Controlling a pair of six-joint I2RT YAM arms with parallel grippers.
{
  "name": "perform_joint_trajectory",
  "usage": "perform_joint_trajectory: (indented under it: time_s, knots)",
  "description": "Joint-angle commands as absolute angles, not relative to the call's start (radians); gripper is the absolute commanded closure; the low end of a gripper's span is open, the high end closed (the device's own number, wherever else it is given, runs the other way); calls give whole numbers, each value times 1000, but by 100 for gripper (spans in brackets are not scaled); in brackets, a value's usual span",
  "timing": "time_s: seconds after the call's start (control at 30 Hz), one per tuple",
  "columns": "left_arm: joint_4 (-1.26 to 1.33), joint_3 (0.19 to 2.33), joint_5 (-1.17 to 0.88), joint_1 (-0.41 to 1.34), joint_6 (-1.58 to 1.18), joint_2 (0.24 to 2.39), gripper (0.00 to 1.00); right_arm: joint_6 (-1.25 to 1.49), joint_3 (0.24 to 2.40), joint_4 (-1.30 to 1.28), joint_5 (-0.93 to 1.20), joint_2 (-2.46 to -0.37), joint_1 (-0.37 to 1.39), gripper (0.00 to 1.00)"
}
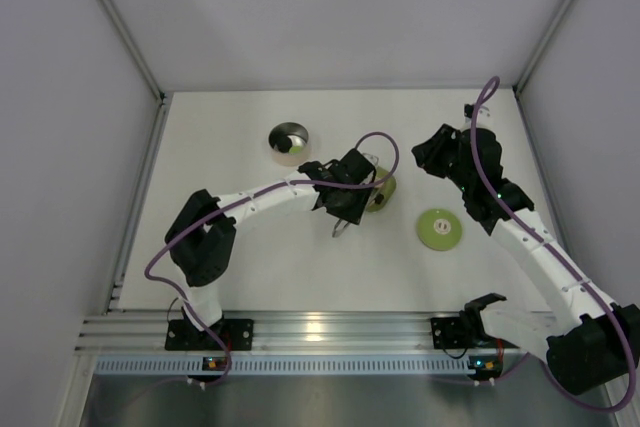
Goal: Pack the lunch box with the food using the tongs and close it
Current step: Pick up the fake food from the plate.
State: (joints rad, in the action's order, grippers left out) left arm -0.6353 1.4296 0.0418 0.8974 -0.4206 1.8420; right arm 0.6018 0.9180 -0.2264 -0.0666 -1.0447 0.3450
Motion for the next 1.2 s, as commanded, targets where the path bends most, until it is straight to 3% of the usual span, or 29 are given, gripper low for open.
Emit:
perform_joint_trajectory:
  time_s: [0.0,0.33,1.17]
  knots:
    - [-606,1460,63,900,-423,1824,57,589,933,-236,-81,-1026,364,74]
    - [-612,1471,72,900,-420,1795,64,588,925,-235,-81,-1022,364,74]
    - [-644,1460,224,845,-433,1623,62,592,928,-227,-71,-1031,364,74]
